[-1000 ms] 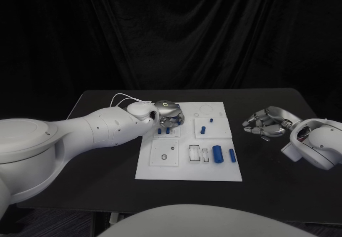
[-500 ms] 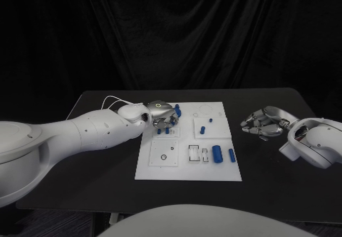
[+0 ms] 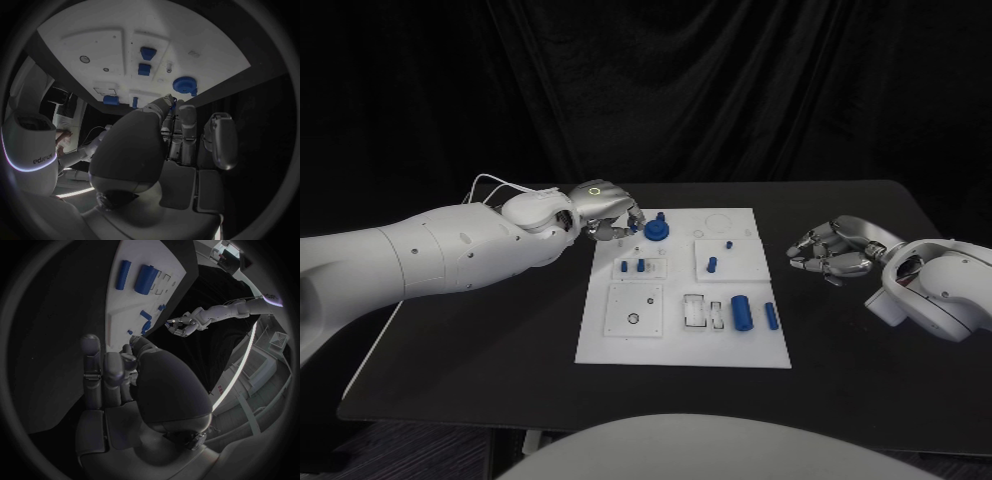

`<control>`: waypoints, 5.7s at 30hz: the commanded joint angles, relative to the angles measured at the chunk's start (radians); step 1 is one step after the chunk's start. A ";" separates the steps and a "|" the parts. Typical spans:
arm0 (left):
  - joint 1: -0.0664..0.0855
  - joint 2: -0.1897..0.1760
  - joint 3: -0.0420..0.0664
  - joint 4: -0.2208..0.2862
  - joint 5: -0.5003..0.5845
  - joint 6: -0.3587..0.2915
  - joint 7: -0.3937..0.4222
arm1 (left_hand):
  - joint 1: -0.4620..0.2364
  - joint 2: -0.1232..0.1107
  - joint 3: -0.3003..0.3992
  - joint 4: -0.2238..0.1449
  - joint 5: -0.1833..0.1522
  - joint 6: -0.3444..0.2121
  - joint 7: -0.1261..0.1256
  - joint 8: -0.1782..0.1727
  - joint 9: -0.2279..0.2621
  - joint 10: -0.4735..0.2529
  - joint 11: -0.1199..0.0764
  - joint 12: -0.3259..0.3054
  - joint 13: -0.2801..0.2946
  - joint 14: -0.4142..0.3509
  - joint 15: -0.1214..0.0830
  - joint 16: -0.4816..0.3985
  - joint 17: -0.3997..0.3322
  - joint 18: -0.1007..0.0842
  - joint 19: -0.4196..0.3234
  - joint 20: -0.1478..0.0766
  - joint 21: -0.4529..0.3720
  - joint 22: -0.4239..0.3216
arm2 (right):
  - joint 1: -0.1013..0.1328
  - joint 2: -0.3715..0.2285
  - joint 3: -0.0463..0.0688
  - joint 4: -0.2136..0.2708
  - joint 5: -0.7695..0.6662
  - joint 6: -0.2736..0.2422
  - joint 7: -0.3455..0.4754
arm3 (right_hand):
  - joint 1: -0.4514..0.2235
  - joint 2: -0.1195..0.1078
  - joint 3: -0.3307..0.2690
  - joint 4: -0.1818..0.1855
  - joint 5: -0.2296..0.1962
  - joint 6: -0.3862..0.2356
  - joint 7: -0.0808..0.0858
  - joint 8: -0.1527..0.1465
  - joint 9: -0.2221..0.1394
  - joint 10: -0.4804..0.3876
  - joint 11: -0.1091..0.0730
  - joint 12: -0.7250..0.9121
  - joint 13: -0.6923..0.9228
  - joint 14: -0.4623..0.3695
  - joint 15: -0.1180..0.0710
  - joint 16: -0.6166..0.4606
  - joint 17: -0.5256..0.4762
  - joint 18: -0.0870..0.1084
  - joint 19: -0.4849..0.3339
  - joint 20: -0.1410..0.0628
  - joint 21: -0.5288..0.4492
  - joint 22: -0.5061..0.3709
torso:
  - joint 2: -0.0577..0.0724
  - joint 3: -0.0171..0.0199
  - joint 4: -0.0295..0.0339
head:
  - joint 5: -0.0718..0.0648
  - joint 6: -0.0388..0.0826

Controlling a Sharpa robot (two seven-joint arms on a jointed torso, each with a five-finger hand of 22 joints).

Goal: Assemble the parts on the task board

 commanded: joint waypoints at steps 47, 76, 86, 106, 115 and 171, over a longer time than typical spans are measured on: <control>-0.059 0.092 -0.002 -0.115 -0.002 0.092 -0.038 | -0.013 0.000 0.001 -0.009 -0.004 -0.009 0.001 -0.021 -0.011 0.007 0.003 -0.021 -0.014 -0.009 0.002 -0.014 -0.025 -0.003 -0.011 -0.002 -0.016 0.176 | -0.012 -0.007 0.000 0.005 0.000 0.025 -0.012 | 0.003 0.009 0.000 0.005 -0.003 0.008 -0.004 -0.001 -0.001 -0.012 0.003 -0.011 -0.009 -0.006 0.007 -0.012 -0.009 0.008 -0.002 0.001 -0.017 -0.005 | 0.005 -0.0026 -0.0013 | 0.000 0.000; -0.076 0.105 -0.002 -0.129 -0.002 0.118 -0.041 | -0.022 -0.005 -0.001 -0.010 -0.012 -0.020 -0.001 -0.034 -0.019 -0.001 0.007 -0.038 -0.022 -0.026 0.006 -0.028 -0.052 0.000 -0.019 -0.001 -0.032 0.172 | -0.012 0.000 0.000 0.002 0.000 0.036 -0.014 | 0.004 0.012 0.001 0.005 -0.004 0.013 -0.004 0.001 -0.001 -0.015 0.003 -0.012 -0.011 -0.007 0.007 -0.013 -0.010 0.009 -0.003 0.001 -0.023 -0.006 | 0.005 -0.0025 -0.0004 | -0.002 0.000; -0.077 0.108 -0.002 -0.133 -0.002 0.103 -0.037 | -0.026 -0.002 -0.001 -0.008 -0.011 -0.026 -0.004 -0.038 -0.022 0.004 0.005 -0.038 -0.022 -0.030 0.006 -0.032 -0.060 0.000 -0.021 -0.001 -0.036 0.171 | -0.013 0.001 0.000 0.001 0.000 0.040 -0.017 | 0.004 0.014 0.001 0.006 -0.005 0.017 -0.005 0.003 -0.001 -0.015 0.002 -0.012 -0.011 -0.008 0.007 -0.013 -0.010 0.009 -0.004 0.001 -0.025 -0.007 | 0.007 -0.0030 -0.0009 | -0.003 0.000; -0.079 0.113 -0.002 -0.142 -0.002 0.129 -0.077 | -0.042 -0.018 -0.003 -0.006 -0.048 -0.122 -0.022 -0.052 -0.055 -0.022 0.020 -0.068 -0.033 -0.077 0.016 -0.074 -0.137 0.012 -0.053 0.002 -0.101 0.154 | -0.013 0.000 0.000 0.002 0.000 0.048 -0.023 | 0.004 0.016 0.001 0.006 -0.006 0.020 -0.006 0.005 0.000 -0.016 0.002 -0.012 -0.012 -0.008 0.007 -0.014 -0.012 0.009 -0.004 0.001 -0.026 -0.007 | 0.008 -0.0029 -0.0017 | -0.001 0.000; -0.080 0.110 -0.002 -0.146 -0.002 0.110 -0.093 | -0.056 -0.031 -0.008 0.005 -0.072 -0.260 -0.048 -0.052 -0.106 -0.045 0.042 -0.094 -0.044 -0.090 0.032 -0.084 -0.167 0.016 -0.061 0.010 -0.135 0.148 | -0.013 -0.001 0.000 0.003 0.000 0.053 -0.024 | 0.004 0.016 0.000 0.007 -0.008 0.022 -0.006 0.006 0.000 -0.016 0.002 -0.012 -0.012 -0.009 0.006 -0.015 -0.012 0.009 -0.004 0.001 -0.029 -0.008 | 0.007 -0.0032 -0.0007 | 0.002 0.000; -0.039 -0.280 -0.003 0.332 1.513 0.224 0.644 | -0.053 0.115 -0.221 0.174 0.107 -0.421 0.038 -0.053 -0.373 -0.708 0.062 -0.123 -0.369 -1.073 0.155 -1.053 -0.675 0.068 -1.248 0.104 -1.259 -0.797 | 0.149 0.057 0.001 0.081 -0.469 0.015 -0.066 | 0.112 -0.075 0.190 -0.077 -0.093 -0.050 0.032 -0.050 -0.046 -0.546 0.075 -0.453 -0.448 -0.123 0.058 -0.087 -0.094 0.028 -0.117 0.036 -0.196 0.018 | 0.016 -0.0371 0.0574 | 0.006 0.000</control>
